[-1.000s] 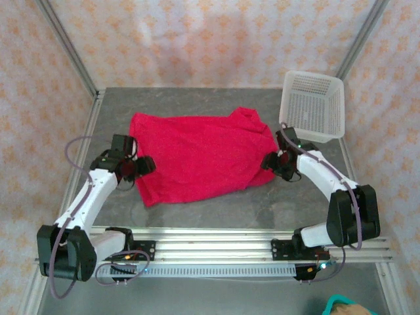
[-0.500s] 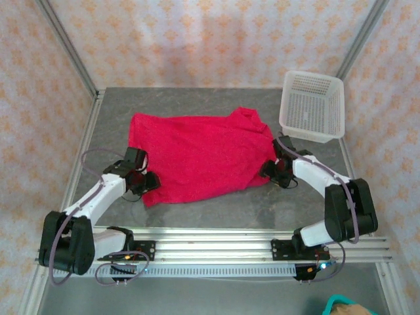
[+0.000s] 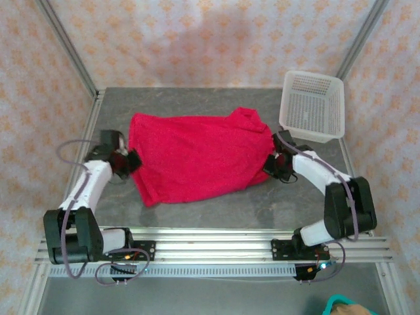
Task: Fold the inside-out t-shirt
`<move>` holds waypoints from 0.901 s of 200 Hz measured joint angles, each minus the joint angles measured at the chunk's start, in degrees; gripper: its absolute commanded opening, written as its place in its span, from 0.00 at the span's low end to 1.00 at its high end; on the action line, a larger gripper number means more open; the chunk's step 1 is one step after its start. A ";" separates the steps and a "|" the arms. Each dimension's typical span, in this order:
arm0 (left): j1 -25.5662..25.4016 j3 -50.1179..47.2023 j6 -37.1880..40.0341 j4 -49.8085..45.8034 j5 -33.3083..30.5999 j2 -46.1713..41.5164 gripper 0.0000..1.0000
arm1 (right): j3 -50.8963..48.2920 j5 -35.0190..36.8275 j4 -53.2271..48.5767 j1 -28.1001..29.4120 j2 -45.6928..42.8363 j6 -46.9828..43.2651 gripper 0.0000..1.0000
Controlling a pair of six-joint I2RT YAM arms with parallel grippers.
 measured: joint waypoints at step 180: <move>-24.50 -14.47 -3.02 -2.08 -4.07 -9.64 0.52 | 1.86 0.33 -7.72 -3.78 -9.31 -1.42 0.00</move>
